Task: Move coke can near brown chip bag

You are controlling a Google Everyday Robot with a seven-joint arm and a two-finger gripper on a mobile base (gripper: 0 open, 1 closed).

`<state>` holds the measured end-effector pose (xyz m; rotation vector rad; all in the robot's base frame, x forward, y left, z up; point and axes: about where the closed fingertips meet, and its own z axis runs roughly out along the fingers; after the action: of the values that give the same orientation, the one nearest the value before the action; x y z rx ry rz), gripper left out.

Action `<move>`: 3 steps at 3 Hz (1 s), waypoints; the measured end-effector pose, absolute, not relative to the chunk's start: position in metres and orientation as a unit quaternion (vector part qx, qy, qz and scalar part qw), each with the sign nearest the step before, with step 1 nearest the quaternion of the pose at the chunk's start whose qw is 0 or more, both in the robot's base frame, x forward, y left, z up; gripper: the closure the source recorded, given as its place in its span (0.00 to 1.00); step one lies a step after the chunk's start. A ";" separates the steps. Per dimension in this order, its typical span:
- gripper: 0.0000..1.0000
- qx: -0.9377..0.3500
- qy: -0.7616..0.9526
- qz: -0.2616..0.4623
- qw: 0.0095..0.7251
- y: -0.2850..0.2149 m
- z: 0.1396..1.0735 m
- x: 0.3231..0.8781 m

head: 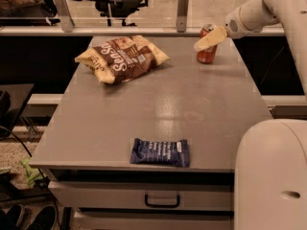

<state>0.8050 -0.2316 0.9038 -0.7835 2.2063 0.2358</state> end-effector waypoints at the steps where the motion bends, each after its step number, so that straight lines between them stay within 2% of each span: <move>1: 0.15 -0.307 0.863 0.111 0.387 -0.227 0.901 0.810; 3: 0.62 -0.322 0.854 0.127 0.389 -0.218 0.906 0.810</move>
Offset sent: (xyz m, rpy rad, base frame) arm 0.0235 -0.0031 0.0152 0.0586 0.0007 0.0488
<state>0.8102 -0.2176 0.9059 -0.8187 2.1712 0.3229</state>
